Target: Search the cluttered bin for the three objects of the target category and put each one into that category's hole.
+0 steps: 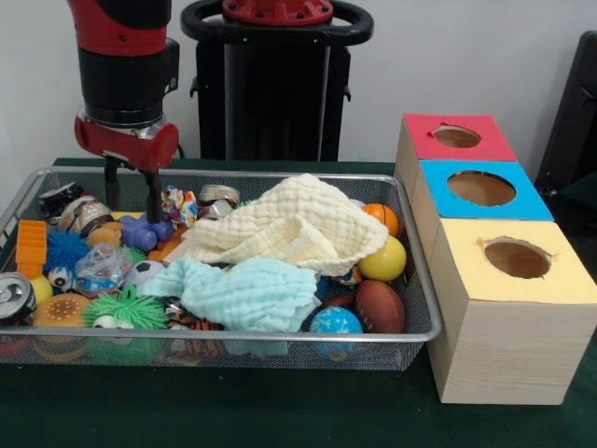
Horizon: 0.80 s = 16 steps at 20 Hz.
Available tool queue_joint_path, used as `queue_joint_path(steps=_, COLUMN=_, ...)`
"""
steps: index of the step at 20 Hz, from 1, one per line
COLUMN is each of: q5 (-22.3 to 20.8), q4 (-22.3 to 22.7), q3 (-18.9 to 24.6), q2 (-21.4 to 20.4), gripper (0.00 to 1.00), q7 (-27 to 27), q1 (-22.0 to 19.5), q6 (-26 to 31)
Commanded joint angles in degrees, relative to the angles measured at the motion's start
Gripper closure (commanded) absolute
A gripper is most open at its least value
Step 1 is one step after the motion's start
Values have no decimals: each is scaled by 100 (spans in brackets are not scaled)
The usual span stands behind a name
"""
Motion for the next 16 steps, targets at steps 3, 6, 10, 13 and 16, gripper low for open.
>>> queue_joint_path(steps=3, q5=-888, q4=723, q3=983, q2=133, gripper=0, q7=-301, q1=-367, q6=-589)
queue_joint_path(steps=6, q5=-1155, q4=733, q3=985, q2=139, gripper=0, q7=-268, q1=-485, q6=-743)
queue_joint_path(steps=10, q5=-1525, q4=561, q3=780, q2=183, gripper=0, q7=-122, q1=-445, q6=-962)
queue_joint_path(steps=13, q5=-1722, q4=496, q3=681, q2=195, gripper=0, q7=-26, q1=-492, q6=-1072)
queue_joint_path(steps=16, q5=-1880, q4=435, q3=629, q2=209, gripper=0, q7=23, q1=-535, q6=-1114)
